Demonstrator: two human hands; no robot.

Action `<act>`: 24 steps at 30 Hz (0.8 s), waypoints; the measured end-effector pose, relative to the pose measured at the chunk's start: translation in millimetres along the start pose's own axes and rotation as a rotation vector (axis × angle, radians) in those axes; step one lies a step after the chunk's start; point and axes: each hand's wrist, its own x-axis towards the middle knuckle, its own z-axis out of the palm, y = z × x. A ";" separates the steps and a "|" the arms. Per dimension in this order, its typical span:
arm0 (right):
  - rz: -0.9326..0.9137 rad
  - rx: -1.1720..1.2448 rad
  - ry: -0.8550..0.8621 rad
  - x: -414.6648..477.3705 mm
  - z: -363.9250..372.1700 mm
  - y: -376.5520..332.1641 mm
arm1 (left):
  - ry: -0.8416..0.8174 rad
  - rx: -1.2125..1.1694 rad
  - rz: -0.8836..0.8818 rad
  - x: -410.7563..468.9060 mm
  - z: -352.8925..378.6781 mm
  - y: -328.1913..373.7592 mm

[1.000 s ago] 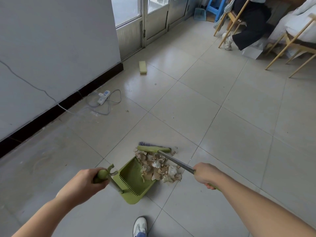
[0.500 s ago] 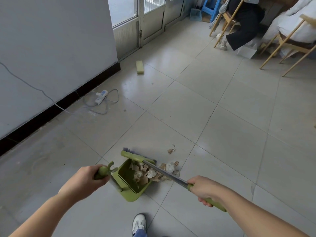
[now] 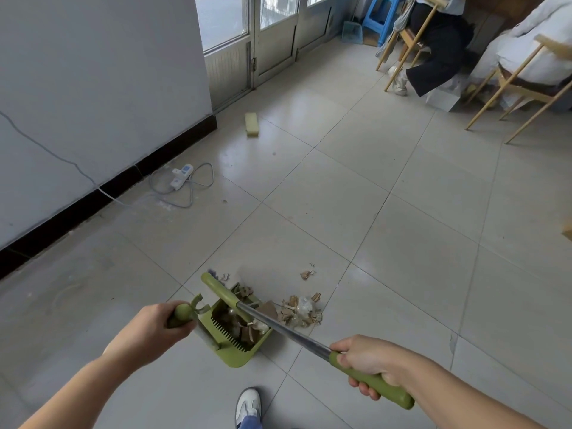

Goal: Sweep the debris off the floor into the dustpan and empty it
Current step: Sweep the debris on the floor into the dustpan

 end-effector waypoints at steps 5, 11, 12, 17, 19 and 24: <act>0.002 0.023 0.013 -9.7 -4.9 1.4 | 0.005 -0.003 -0.012 -3.8 -0.3 -5.9; -0.050 -0.033 0.081 -22.5 -27.3 -10.1 | 0.010 -0.022 -0.001 -8.6 -0.2 -9.6; -0.064 -0.046 0.100 -23.8 -31.1 -14.8 | 0.013 -0.022 0.001 -10.0 0.1 -9.8; -0.127 -0.174 0.242 -3.5 -32.0 -50.7 | 0.033 -0.030 -0.014 -18.1 0.6 -15.1; -0.136 -0.282 0.285 13.3 -26.2 -67.6 | 0.041 -0.035 -0.018 -21.3 1.1 -18.2; -0.084 -0.542 0.376 40.5 -14.1 -104.7 | 0.064 -0.039 -0.026 -26.5 2.0 -23.9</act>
